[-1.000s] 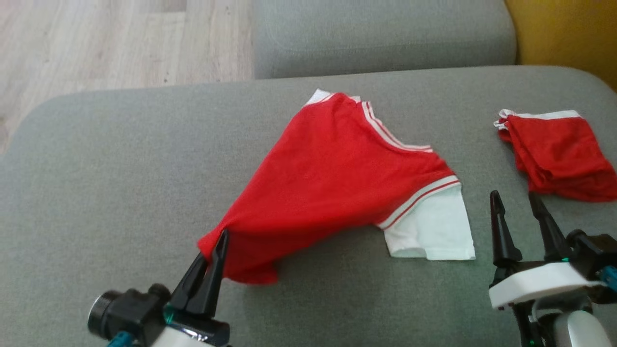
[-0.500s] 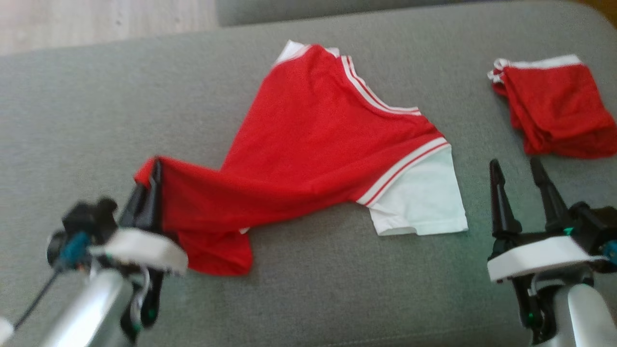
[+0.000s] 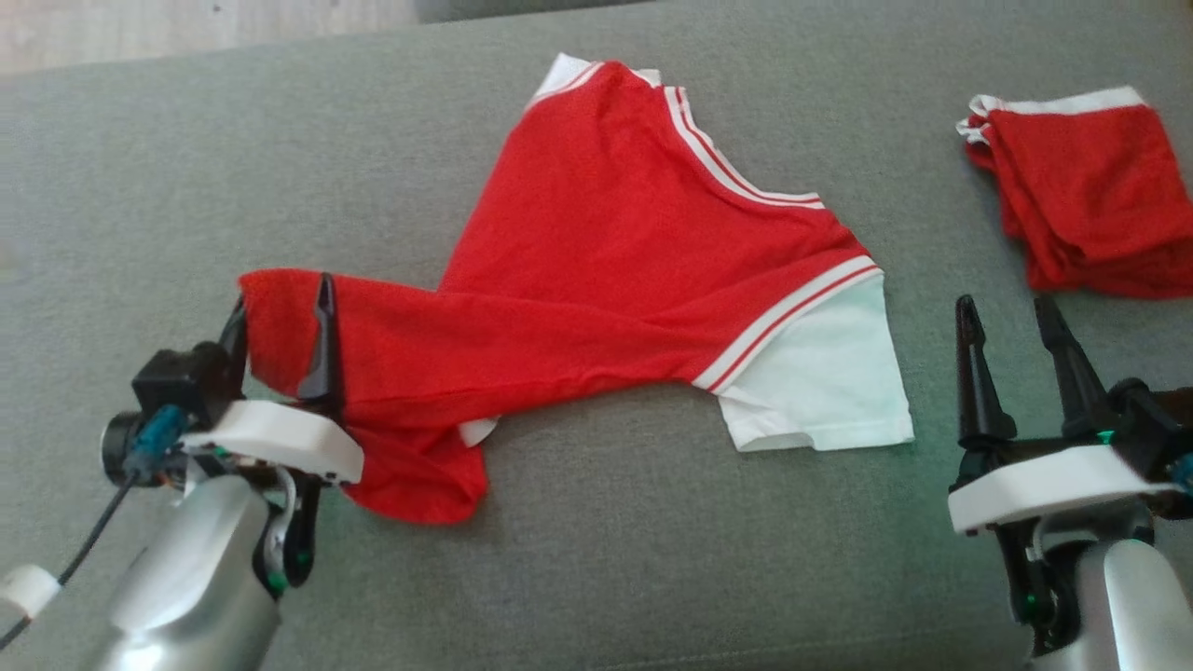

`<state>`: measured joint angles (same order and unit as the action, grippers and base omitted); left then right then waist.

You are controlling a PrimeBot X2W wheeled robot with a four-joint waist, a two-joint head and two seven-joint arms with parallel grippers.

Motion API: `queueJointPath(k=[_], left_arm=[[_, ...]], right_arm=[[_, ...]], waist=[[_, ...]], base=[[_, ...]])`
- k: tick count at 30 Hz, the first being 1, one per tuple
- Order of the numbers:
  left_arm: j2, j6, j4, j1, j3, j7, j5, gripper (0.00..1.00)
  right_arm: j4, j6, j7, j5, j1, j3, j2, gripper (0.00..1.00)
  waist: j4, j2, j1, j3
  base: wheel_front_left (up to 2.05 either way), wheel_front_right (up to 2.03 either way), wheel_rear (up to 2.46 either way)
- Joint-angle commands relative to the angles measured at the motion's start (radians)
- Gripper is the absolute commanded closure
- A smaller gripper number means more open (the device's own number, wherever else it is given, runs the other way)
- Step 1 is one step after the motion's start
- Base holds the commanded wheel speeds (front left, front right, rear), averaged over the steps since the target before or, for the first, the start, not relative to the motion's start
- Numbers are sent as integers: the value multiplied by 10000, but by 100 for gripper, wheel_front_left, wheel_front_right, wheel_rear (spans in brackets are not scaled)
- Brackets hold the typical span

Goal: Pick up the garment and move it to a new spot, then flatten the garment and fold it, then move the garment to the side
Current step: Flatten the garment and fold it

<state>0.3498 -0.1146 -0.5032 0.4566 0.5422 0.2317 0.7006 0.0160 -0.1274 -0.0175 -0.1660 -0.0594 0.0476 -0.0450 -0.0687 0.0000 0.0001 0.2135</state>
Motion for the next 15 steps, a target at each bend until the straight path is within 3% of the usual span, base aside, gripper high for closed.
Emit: queueJointPath(k=[1,15], left_arm=[[213,2,352,154,-365,161,-103,0],[-49,-259,1469,-1472,75,-39,62,0]], right_arm=[[-275,-33,-80,6,-275,-199,-53,0],[-128,-33,-83,-102,-103,-303,-53,0]], waist=[[179,0,-1,-166],[514,0,-1,-557]], base=[[0,0,0],[0,0,0]])
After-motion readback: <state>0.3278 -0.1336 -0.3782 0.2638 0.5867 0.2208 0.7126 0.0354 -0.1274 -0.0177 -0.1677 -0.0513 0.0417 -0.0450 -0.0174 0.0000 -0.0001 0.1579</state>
